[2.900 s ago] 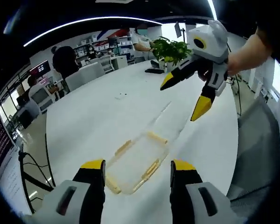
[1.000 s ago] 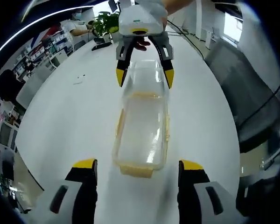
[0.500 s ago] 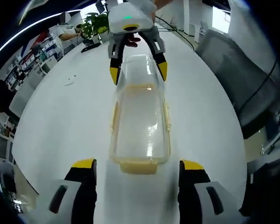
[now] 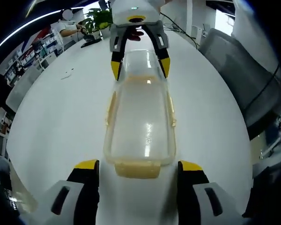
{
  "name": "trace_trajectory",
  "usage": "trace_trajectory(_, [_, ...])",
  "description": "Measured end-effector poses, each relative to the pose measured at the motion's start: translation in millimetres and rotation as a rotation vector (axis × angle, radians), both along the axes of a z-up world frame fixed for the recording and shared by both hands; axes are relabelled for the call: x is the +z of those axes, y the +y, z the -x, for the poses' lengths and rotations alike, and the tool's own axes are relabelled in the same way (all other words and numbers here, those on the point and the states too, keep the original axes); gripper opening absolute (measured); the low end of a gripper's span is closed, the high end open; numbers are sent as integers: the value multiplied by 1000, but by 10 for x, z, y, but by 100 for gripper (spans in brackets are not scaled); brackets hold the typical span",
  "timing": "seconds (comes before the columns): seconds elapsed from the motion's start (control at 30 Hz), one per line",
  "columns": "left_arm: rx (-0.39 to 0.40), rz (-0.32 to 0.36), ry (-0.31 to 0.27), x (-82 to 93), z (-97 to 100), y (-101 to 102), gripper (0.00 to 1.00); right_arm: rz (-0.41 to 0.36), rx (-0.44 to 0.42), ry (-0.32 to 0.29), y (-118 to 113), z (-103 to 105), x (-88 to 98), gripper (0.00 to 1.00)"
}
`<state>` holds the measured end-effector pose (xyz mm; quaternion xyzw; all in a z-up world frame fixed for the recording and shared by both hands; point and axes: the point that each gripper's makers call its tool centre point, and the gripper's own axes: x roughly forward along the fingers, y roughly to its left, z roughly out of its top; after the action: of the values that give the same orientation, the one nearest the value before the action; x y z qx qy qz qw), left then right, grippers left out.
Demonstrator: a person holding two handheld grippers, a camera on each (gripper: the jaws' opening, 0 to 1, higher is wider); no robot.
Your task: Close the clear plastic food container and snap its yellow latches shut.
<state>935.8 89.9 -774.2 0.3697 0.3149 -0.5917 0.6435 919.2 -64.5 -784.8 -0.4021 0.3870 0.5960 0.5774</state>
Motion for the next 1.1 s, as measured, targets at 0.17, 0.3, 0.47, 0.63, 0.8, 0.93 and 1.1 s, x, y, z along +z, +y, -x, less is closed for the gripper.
trace_trajectory(0.17, [10,3,7,-51,-6,0,60,-7,-6,-20,14,-64,-16,59])
trace_trajectory(0.3, [16,8,25,-85,-1,9,59,-2,-22,2,4,-50,-43,60])
trace_trajectory(0.47, [15,17,30,-90,-1,-21,58,-2,-17,-3,9,-45,-72,59])
trace_trajectory(0.63, [15,26,34,-79,1,-41,57,-12,-30,-1,22,-59,-75,58])
trace_trajectory(0.8, [16,34,44,-72,23,-57,55,-10,-28,-2,19,-60,-67,56])
trace_trajectory(0.93, [15,38,50,-67,41,-62,54,-8,-31,-3,2,-34,-53,55])
trace_trajectory(1.1, [4,40,62,-55,96,-73,50,0,-32,-5,-27,-35,-54,51])
